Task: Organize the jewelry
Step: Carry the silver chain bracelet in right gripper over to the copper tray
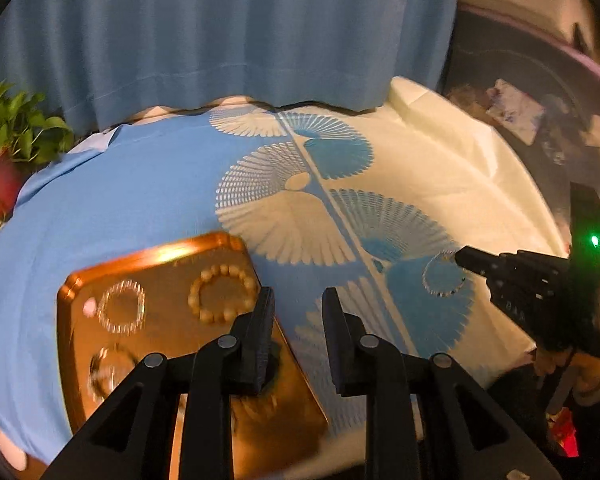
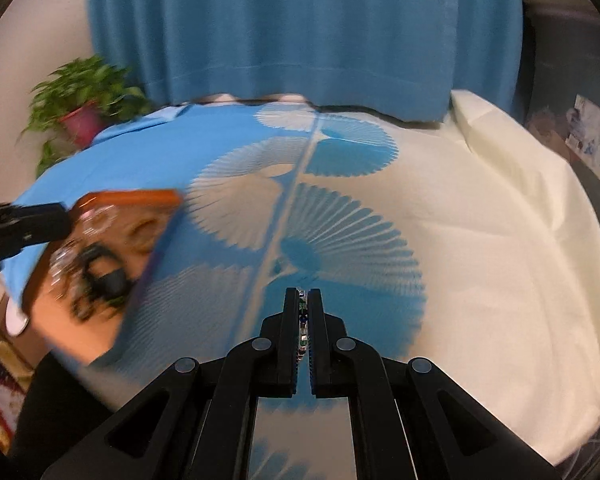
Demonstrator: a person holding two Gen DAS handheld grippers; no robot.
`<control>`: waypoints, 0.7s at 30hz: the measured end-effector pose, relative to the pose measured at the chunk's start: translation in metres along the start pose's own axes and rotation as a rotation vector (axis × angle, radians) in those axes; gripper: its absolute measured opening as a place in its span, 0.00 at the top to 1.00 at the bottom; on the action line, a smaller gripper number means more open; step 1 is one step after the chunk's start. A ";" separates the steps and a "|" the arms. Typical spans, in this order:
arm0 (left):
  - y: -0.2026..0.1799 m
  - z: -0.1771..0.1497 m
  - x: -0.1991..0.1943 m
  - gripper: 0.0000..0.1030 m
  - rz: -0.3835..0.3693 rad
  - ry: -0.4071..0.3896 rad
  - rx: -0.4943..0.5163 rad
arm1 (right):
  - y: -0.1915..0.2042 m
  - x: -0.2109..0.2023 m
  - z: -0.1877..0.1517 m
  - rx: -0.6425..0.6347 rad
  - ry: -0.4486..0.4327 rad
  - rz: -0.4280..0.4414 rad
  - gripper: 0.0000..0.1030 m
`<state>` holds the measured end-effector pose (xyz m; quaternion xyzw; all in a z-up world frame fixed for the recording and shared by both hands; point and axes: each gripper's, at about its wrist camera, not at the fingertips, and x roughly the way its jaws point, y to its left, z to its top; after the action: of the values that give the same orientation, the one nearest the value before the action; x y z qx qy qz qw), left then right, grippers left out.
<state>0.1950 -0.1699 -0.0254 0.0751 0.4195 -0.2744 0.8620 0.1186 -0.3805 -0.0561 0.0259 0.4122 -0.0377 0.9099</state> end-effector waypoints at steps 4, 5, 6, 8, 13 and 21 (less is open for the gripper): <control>0.002 0.029 0.040 0.79 0.015 0.057 0.005 | -0.033 0.051 0.018 0.076 0.036 -0.002 0.96; 0.002 0.036 0.051 0.79 0.027 0.073 0.012 | -0.042 0.063 0.023 0.086 0.046 -0.009 0.96; 0.002 0.042 0.058 0.78 0.035 0.083 0.018 | -0.049 0.073 0.026 0.091 0.051 -0.016 0.96; 0.000 0.049 0.072 0.77 0.040 0.099 0.026 | -0.061 0.090 0.031 0.100 0.069 -0.028 0.96; 0.000 0.052 0.089 0.73 0.039 0.119 0.004 | -0.076 0.109 0.031 0.106 0.103 -0.029 0.96; 0.009 0.019 0.044 0.68 0.048 0.056 -0.019 | -0.055 0.090 0.018 0.104 0.058 -0.037 0.96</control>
<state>0.2344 -0.1877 -0.0484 0.0845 0.4443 -0.2473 0.8569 0.1866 -0.4408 -0.1132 0.0665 0.4364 -0.0750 0.8941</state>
